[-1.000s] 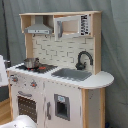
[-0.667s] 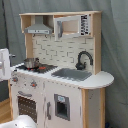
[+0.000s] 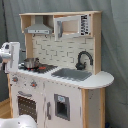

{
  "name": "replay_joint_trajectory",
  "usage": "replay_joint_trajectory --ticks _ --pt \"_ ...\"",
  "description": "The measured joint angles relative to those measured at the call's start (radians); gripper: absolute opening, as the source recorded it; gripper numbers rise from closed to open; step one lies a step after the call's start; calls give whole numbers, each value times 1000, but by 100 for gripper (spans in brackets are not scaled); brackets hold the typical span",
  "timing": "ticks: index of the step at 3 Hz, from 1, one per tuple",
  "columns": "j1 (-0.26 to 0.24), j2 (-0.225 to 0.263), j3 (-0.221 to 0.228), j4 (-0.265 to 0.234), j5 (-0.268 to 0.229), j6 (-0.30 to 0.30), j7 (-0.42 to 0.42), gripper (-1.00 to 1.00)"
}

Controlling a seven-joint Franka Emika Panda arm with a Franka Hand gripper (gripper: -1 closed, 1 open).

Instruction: Play with the kitchen

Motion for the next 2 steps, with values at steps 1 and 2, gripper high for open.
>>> replay_joint_trajectory --ticks 1,2 --pt "-48 89 8 47 0 -1 -21 100" --pt "-88 161 29 93 0 -3 -46 100"
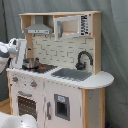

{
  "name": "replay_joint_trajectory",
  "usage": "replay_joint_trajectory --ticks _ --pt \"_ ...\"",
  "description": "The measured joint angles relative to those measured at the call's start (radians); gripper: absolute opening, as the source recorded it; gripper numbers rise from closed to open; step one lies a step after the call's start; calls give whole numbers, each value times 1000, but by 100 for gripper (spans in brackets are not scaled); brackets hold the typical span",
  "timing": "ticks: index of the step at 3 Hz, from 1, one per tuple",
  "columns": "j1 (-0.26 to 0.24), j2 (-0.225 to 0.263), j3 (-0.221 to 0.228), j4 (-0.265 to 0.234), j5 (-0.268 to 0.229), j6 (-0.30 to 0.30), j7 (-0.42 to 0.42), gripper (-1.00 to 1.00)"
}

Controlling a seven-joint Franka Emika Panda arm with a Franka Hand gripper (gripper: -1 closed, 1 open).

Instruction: Play with the kitchen

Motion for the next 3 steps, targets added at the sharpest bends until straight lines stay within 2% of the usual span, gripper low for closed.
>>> replay_joint_trajectory --ticks 1,3 --pt "-43 74 35 53 0 -7 -27 100" --pt "-132 210 145 173 0 -52 -78 100"
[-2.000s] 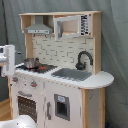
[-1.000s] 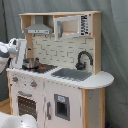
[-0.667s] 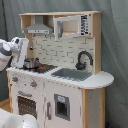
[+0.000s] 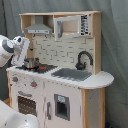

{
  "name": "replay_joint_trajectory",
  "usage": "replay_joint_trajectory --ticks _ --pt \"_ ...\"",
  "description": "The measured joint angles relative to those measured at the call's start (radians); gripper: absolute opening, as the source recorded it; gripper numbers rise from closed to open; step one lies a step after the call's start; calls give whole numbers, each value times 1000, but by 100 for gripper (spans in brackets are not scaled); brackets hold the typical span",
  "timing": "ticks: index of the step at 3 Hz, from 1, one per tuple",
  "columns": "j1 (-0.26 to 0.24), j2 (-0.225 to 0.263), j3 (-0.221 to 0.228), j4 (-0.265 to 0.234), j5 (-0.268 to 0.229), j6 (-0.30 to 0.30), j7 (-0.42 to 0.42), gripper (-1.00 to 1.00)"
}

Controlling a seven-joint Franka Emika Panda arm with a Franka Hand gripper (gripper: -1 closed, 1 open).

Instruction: Play with the kitchen

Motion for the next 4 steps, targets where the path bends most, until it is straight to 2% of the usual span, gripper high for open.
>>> replay_joint_trajectory --ticks 3,4 --pt "-130 137 182 176 0 -136 -68 100" --pt "-183 179 245 226 1 -199 -97 100"
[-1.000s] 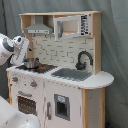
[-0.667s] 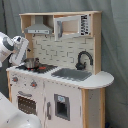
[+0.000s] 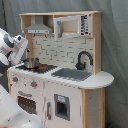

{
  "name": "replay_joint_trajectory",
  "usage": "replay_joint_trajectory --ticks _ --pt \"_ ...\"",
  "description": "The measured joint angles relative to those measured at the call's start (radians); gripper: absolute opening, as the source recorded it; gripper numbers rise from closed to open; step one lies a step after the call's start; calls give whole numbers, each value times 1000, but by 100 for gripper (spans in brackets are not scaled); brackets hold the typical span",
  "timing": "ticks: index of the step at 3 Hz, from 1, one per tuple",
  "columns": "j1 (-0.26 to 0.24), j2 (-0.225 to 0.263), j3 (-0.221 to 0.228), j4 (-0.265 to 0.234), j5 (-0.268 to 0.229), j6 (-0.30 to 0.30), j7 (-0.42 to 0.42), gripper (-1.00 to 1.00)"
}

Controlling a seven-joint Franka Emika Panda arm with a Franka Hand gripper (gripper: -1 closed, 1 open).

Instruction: Play with the kitchen

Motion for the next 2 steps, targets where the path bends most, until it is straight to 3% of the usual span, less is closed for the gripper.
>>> replay_joint_trajectory --ticks 1,2 --pt "-59 44 68 25 4 -45 -34 100" --pt "-130 79 145 29 29 -50 -73 100"
